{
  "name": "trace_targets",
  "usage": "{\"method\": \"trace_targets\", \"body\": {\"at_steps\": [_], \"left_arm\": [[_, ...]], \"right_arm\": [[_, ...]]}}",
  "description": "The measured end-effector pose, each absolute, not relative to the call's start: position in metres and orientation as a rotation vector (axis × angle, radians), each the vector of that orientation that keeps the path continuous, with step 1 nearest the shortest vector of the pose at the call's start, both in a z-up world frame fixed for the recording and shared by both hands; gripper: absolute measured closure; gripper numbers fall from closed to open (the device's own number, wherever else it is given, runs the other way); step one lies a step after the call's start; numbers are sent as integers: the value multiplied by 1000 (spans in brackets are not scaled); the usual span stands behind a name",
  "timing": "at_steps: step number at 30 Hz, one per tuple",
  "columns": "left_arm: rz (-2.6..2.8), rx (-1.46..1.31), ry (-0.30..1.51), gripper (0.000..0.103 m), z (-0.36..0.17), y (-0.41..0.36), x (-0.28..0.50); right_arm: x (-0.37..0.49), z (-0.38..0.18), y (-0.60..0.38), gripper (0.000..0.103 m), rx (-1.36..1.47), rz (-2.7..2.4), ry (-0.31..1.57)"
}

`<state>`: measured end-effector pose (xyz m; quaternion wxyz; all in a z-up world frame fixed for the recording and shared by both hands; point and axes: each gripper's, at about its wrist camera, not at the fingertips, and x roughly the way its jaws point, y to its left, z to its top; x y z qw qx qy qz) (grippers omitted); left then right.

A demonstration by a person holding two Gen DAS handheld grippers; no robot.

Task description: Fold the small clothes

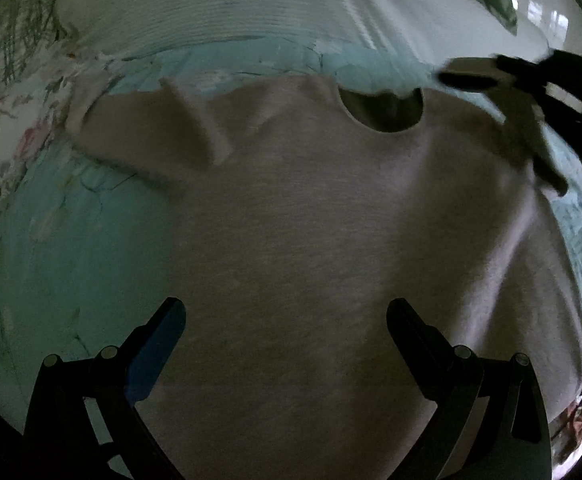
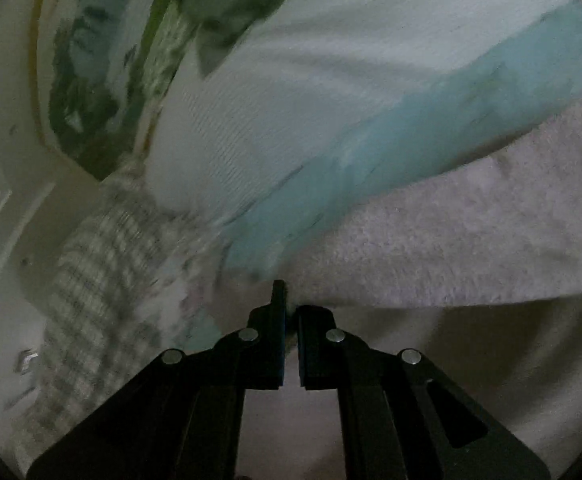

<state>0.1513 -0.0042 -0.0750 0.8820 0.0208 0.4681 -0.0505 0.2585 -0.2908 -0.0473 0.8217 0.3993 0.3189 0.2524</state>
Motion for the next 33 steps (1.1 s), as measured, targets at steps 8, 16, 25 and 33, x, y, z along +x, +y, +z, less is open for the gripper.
{"method": "trace_targets", "body": {"at_steps": [8, 16, 25, 33], "left_arm": [[-132, -53, 978, 2, -79, 35, 150], [-211, -170, 989, 2, -89, 49, 170], [-318, -299, 1034, 3, -101, 45, 211], [-477, -711, 1049, 3, -110, 49, 277]], "right_arm": [[282, -94, -183, 97, 856, 711, 843], [287, -133, -166, 88, 872, 791, 973], [238, -120, -250, 55, 872, 701, 901], [193, -102, -328, 55, 871, 520, 778]]}}
